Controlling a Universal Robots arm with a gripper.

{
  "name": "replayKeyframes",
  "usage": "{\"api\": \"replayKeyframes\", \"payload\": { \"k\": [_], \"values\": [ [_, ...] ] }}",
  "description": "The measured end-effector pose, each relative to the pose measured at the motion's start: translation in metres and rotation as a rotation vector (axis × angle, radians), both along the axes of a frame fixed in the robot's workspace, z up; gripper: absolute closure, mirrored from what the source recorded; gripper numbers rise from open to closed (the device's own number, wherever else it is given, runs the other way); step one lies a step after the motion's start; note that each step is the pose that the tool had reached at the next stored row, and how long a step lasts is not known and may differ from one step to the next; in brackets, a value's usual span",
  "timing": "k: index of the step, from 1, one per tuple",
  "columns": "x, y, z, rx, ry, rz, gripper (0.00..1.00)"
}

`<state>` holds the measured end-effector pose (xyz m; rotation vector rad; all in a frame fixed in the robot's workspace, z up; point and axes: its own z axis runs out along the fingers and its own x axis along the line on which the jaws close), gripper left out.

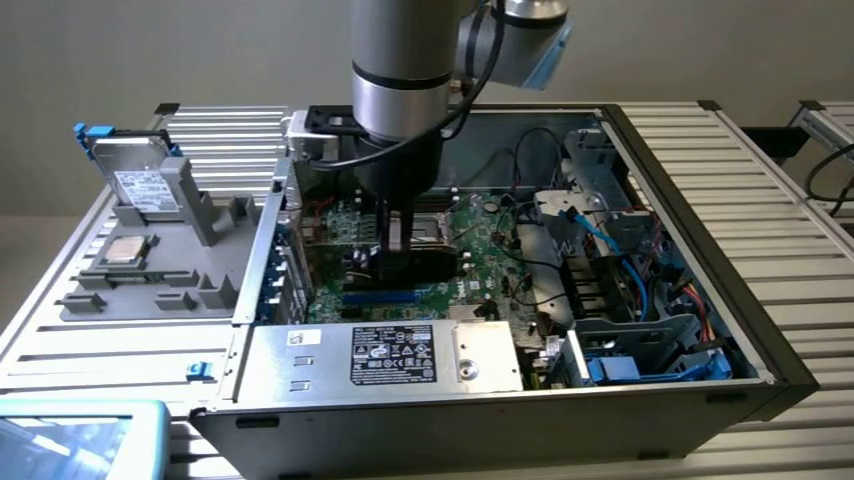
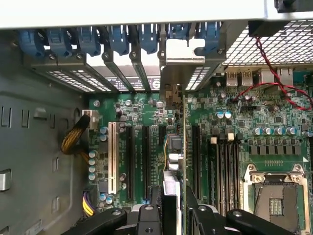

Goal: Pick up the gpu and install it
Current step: 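Insert the gpu into the slot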

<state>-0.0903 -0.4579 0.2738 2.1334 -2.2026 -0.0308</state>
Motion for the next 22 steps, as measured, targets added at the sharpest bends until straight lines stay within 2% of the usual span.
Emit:
{"api": "replayKeyframes", "payload": {
  "k": [3,8,10,15,18,22],
  "values": [
    [-0.002,-0.0004,-0.0031,0.0030,0.0044,0.000,0.71],
    [-0.006,-0.0003,-0.0089,0.0079,0.0043,0.000,0.71],
    [-0.006,-0.0003,-0.0101,0.0078,0.0018,0.000,0.71],
    [-0.008,0.0000,-0.0146,0.0078,0.0016,0.000,0.71],
    [-0.009,0.0018,-0.0165,0.0079,0.0015,0.000,0.71],
    [-0.009,0.0018,-0.0166,0.0077,0.0016,0.000,0.71]
  ]
}}
